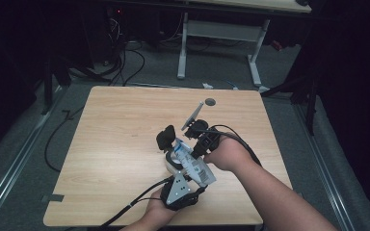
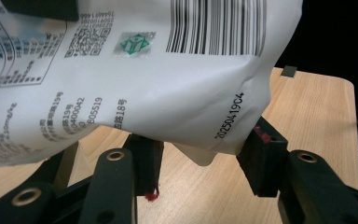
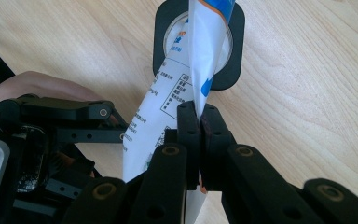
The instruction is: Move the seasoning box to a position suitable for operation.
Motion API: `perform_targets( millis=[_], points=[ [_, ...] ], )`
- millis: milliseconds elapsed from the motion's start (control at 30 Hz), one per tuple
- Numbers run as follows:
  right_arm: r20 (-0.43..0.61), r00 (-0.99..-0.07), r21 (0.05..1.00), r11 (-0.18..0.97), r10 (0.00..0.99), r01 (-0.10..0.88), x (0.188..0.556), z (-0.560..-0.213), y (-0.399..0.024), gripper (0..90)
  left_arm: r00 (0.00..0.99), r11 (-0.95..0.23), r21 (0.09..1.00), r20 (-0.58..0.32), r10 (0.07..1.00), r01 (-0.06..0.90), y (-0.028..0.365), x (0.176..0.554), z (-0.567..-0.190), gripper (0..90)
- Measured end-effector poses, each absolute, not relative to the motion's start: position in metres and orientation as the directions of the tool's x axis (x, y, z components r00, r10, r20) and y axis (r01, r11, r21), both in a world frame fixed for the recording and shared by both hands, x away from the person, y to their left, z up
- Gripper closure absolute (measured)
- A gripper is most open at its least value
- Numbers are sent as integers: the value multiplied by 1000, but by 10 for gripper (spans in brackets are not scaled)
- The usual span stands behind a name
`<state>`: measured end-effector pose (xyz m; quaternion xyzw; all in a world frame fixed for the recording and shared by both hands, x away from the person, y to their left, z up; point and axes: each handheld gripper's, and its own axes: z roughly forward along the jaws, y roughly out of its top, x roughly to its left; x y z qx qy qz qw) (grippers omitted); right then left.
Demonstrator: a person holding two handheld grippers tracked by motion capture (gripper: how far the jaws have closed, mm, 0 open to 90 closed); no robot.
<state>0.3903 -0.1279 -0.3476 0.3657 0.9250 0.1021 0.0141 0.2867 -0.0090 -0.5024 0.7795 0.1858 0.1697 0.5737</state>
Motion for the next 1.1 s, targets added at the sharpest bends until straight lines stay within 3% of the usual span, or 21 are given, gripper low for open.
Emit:
perform_targets(
  millis=[1100],
  points=[
    [58,-728,200,707,683,679,382,-354,-137,889,870,-333,919,-22,493,212,-7,294,-520,565]
  ],
)
